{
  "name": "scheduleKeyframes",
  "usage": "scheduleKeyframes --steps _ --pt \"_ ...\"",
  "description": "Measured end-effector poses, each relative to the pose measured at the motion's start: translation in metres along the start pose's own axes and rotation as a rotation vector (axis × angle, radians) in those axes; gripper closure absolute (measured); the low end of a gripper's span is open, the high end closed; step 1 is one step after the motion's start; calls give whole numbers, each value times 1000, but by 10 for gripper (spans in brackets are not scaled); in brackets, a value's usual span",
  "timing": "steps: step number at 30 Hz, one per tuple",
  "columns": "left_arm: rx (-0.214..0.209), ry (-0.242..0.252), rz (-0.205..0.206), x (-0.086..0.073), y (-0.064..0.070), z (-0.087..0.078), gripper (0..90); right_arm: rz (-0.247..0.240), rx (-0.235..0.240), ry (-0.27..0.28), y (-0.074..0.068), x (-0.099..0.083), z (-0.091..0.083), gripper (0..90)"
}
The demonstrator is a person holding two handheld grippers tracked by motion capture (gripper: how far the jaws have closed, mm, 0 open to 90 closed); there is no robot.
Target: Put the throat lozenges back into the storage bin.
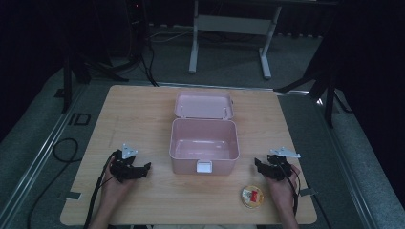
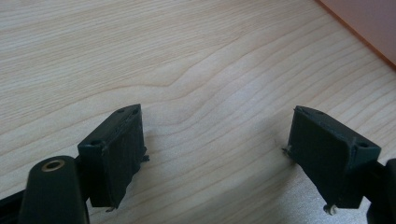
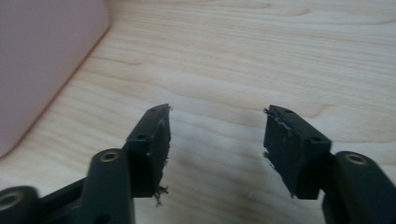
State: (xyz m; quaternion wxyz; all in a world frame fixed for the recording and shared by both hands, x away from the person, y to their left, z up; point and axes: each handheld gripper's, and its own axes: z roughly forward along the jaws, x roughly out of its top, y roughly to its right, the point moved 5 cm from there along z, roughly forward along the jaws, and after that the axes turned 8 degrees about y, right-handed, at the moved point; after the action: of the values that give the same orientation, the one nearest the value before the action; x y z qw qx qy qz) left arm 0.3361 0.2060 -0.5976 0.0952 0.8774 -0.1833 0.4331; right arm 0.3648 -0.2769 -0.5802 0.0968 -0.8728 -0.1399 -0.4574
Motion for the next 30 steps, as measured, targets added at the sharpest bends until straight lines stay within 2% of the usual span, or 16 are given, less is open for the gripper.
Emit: scheduleKeyframes --steps 5,6,14,30 --pt "0 1 0 0 0 0 191 -16 -1 -4 -3 2 -5 434" --pt "0 2 0 0 0 0 191 -22 10 8 -4 5 -12 424" --pt "-4 5 2 0 0 0 189 -28 13 11 -4 9 -26 388" --pt "-4 7 1 0 0 0 189 -122 22 -19 -14 28 -52 319"
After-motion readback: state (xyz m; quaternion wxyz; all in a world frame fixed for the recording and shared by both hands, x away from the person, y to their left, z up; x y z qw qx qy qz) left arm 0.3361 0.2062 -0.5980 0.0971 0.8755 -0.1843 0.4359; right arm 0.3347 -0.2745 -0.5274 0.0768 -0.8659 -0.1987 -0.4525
